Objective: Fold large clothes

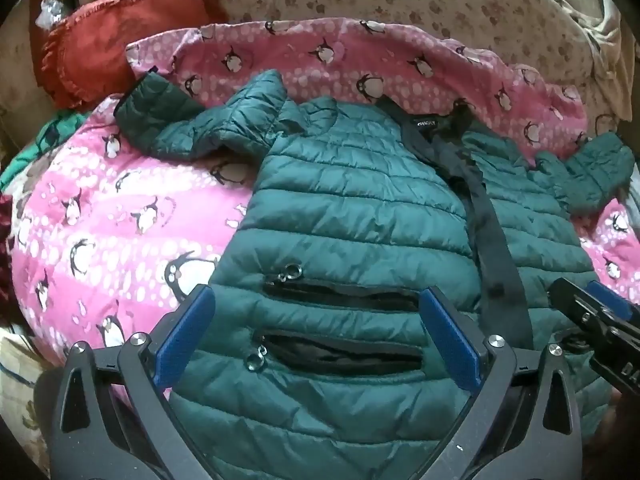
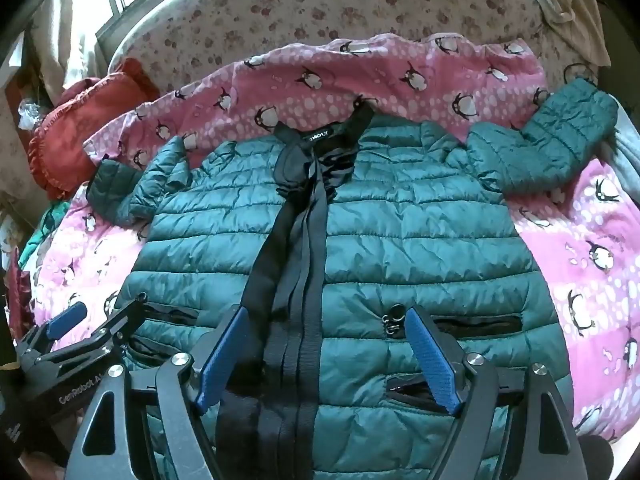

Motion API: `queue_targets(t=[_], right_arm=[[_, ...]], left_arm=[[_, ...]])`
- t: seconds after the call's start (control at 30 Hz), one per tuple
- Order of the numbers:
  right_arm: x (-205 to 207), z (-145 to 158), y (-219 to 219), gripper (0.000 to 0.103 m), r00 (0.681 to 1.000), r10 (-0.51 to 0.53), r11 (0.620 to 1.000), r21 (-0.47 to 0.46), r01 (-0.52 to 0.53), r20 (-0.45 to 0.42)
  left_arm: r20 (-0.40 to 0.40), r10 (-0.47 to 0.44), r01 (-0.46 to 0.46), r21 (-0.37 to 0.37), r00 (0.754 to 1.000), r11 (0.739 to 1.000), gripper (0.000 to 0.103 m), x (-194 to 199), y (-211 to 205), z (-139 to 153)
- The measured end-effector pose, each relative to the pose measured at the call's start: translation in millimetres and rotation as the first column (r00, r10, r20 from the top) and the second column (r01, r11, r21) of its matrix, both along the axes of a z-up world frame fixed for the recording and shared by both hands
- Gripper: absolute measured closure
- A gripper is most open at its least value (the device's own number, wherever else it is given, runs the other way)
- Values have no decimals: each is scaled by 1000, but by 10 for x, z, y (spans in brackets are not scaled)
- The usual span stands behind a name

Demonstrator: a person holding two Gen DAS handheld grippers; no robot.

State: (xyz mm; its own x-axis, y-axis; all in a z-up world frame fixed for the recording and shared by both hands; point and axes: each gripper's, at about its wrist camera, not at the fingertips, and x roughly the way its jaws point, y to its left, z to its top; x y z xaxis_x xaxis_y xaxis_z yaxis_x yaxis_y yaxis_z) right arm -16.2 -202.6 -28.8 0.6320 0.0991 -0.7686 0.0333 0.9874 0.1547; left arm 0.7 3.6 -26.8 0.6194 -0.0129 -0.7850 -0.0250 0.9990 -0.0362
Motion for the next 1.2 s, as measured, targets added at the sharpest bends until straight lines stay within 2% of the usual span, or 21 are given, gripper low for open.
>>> queue_targets(t=[0.27,0.4,0.6,0.83,1.1,1.2], right_arm=[[-25,-19,17,24,1000,3,1000,5,-4,1],[2,-11,11,24,1000,3,1000,13,-3,-2],[-60,37,-4,24,1000,12,999,33,-12,-4],[-105,68,-6,24,1000,14,1000,-7,-14,-2],[-158,80,-43,24,1000,2,1000,24,-2,-14],[-256,92,-49,24,1000,-14,998,63,14,-6]], left_arm=[[-35,8,-10,-48,999,999,1,-310,-63,-25],[-26,9,-11,-73,1000,997,1,-544,-93,-8],[-40,-55,52,-77,998,996,1,-807,-219,-16],[11,-51,52,-122,999,991,1,-957,-197,57],[46,-87,94,-178,995,980,1,-1042,-193,144],[60,-82,92,-182,995,979,1,-1048,-188,182]])
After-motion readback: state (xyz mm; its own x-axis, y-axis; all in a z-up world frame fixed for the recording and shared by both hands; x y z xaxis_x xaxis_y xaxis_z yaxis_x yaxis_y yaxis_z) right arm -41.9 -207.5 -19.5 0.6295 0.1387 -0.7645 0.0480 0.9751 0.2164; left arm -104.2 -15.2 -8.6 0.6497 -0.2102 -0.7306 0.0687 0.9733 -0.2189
